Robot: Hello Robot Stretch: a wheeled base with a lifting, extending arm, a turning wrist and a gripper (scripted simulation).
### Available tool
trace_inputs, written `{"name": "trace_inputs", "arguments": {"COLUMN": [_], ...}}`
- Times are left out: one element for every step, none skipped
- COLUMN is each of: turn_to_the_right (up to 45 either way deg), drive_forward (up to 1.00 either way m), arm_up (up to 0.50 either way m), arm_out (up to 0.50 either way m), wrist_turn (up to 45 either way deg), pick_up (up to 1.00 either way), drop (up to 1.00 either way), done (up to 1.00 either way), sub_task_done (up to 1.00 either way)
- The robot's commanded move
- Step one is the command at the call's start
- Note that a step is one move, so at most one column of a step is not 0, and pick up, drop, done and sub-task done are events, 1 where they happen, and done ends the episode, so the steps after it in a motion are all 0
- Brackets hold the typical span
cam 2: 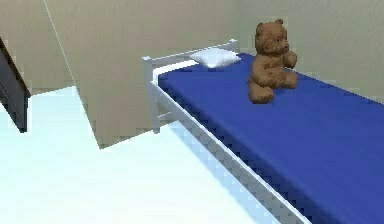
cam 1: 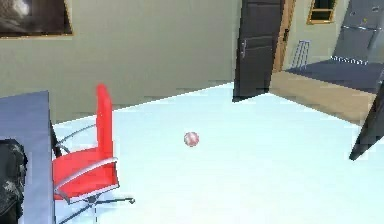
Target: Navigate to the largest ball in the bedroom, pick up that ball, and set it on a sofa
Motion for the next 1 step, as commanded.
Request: {"name": "trace_inputs", "arguments": {"turn_to_the_right": [0.0], "drive_forward": [1.00], "arm_up": [0.00], "arm_out": [0.00], "wrist_turn": [0.0], "pick_up": [0.00], "drop": [0.00], "done": [0.00], "sub_task_done": [0.00]}}
